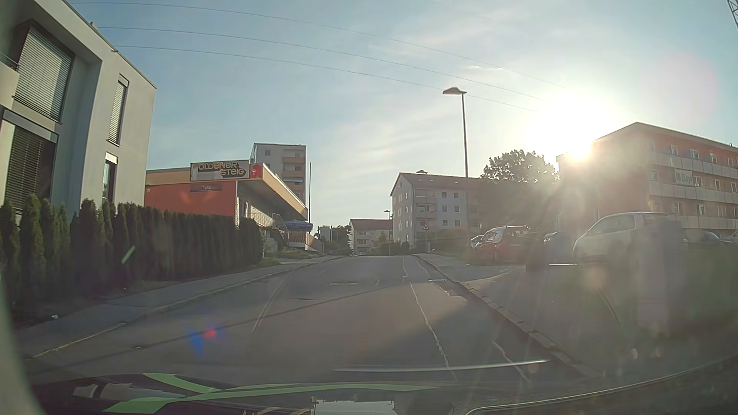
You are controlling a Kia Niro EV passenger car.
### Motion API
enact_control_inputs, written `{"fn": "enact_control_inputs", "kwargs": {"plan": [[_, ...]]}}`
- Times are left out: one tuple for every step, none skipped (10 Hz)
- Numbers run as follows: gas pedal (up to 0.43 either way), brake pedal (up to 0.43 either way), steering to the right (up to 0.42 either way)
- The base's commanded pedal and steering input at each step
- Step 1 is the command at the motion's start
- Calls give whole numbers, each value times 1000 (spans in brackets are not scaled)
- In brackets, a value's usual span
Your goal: Follow the waypoints while adhering to traffic rules and regulations
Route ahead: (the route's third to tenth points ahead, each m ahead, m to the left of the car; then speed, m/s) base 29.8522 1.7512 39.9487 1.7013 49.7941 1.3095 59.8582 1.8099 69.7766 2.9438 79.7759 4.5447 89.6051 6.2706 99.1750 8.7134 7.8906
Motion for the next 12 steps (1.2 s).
{"fn": "enact_control_inputs", "kwargs": {"plan": [[98,0,-1],[98,0,-1],[98,0,-1],[98,0,-2],[110,0,-3],[118,0,-4],[130,0,-6],[130,0,-6],[130,0,-7],[130,0,-6],[130,0,-7],[130,0,-6]]}}
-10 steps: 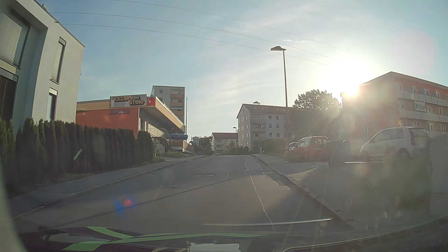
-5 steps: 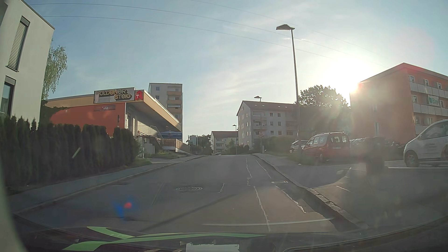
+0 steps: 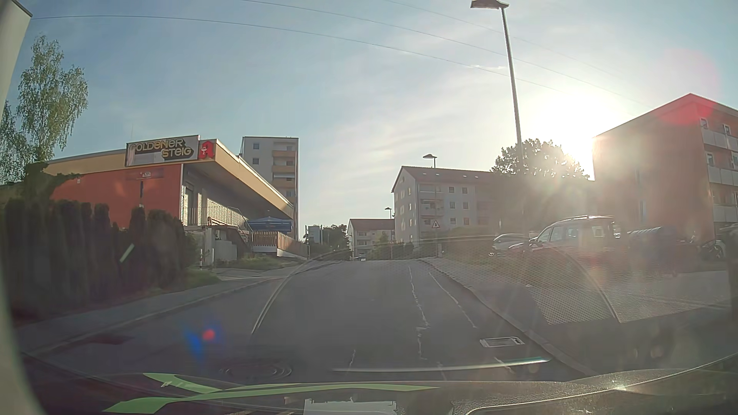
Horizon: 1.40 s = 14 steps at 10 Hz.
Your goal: Follow the waypoints while adhering to traffic rules and regulations
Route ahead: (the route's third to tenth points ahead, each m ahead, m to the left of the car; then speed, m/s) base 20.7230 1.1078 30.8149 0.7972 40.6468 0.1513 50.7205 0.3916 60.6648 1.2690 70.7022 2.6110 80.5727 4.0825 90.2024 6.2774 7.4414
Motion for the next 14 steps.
{"fn": "enact_control_inputs", "kwargs": {"plan": [[130,0,-6],[138,0,-5],[138,0,-3],[157,0,-3],[157,0,-3],[157,0,-3],[169,0,-3],[169,0,-2],[169,0,-2],[169,0,-4],[157,0,-4],[157,0,-4],[157,0,-4],[157,0,-4]]}}
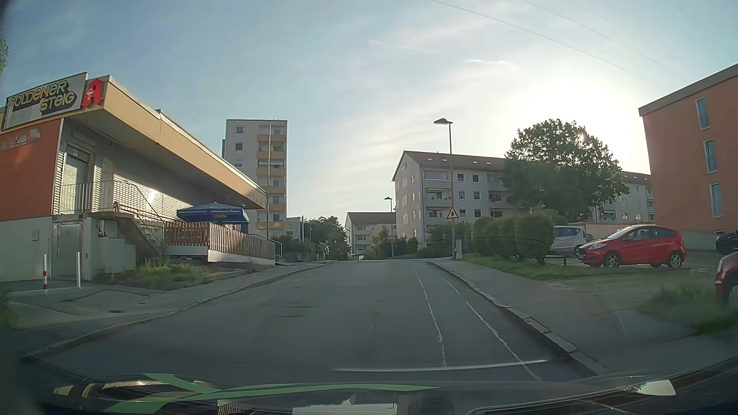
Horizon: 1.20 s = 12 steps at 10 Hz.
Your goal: Follow the waypoints while adhering to traffic rules and regulations
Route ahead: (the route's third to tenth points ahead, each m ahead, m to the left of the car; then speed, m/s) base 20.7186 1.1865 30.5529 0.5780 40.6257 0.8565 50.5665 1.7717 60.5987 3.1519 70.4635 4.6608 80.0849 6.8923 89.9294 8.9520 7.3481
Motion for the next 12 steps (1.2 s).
{"fn": "enact_control_inputs", "kwargs": {"plan": [[157,0,-4],[157,0,-4],[157,0,-4],[157,0,-4],[157,0,-4],[157,0,-4],[157,0,-4],[157,0,-4],[157,0,-3],[157,0,-2],[157,0,-2],[157,0,-1]]}}
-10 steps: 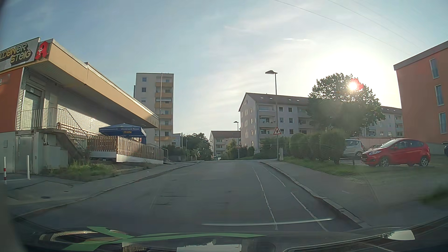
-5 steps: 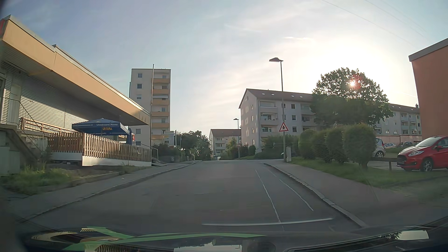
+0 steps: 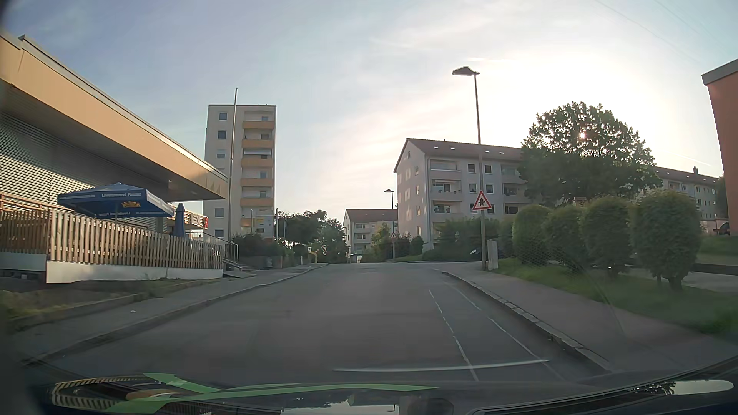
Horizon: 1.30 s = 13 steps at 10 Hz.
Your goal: Follow the waypoints while adhering to traffic rules and regulations
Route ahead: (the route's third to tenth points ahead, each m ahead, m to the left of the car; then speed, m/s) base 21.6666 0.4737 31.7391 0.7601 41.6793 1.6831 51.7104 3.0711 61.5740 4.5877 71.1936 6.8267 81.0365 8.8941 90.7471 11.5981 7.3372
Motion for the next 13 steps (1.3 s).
{"fn": "enact_control_inputs", "kwargs": {"plan": [[157,0,-1],[150,0,0],[150,0,1],[150,0,1],[150,0,0],[150,0,-3],[150,0,-5],[138,0,-5],[87,0,-5],[59,0,-5],[59,0,-6],[59,0,-8],[67,0,-10]]}}
